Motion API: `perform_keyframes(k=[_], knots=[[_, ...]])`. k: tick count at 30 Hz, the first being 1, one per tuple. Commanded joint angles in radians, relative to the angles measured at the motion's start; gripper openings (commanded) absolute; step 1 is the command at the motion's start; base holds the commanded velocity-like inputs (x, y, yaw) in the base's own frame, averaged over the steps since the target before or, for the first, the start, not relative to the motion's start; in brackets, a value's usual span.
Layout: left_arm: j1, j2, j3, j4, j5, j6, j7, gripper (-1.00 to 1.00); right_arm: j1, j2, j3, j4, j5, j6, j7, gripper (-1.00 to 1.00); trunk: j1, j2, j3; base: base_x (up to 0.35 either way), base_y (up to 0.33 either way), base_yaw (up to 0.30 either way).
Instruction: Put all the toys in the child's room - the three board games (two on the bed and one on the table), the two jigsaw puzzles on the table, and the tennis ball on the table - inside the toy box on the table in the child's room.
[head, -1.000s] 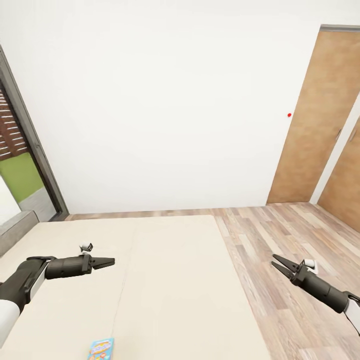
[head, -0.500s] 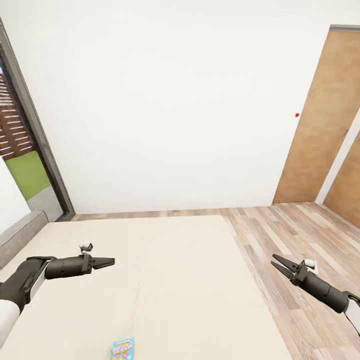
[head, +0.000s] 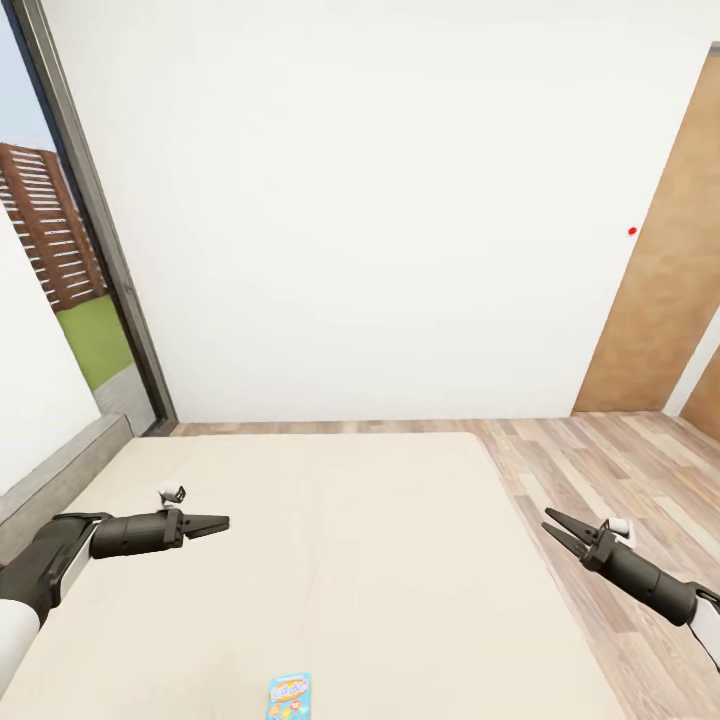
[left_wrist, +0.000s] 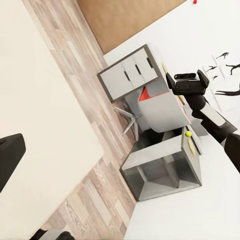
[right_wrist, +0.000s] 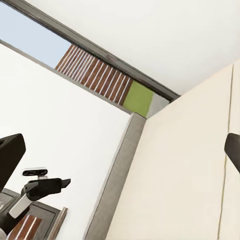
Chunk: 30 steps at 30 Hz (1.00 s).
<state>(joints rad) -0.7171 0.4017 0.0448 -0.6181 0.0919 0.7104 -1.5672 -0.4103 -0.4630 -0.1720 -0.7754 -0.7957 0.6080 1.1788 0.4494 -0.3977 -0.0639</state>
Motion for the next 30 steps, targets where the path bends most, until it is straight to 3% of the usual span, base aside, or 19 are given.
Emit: perform_keyframes(k=[1, 11, 21, 30], knots=[[-0.001, 0.000, 0.000, 0.000, 0.000, 0.011, -0.004, 1.00, -0.001, 0.000, 0.000, 0.000, -0.005, 0.008, 0.000, 1.00, 0.001, -0.002, -0.002, 0.000, 0.053, 0.017], [-0.001, 0.000, 0.000, 0.000, 0.000, 0.011, -0.004, 1.00, -0.001, -0.001, 0.000, 0.001, -0.005, 0.008, 0.001, 1.00, 0.001, -0.002, -0.002, 0.000, 0.011, 0.006], [-0.001, 0.000, 0.000, 0.000, 0.000, 0.010, -0.004, 1.00, -0.001, -0.002, 0.000, 0.001, -0.006, 0.007, 0.001, 1.00, 0.001, -0.002, -0.002, 0.000, -0.187, 0.001], [-0.001, -0.001, -0.002, 0.000, 0.000, 0.010, -0.004, 1.00, -0.001, -0.002, 0.000, 0.002, -0.006, 0.007, 0.001, 1.00, 0.001, -0.002, -0.002, 0.000, -0.044, 0.000]])
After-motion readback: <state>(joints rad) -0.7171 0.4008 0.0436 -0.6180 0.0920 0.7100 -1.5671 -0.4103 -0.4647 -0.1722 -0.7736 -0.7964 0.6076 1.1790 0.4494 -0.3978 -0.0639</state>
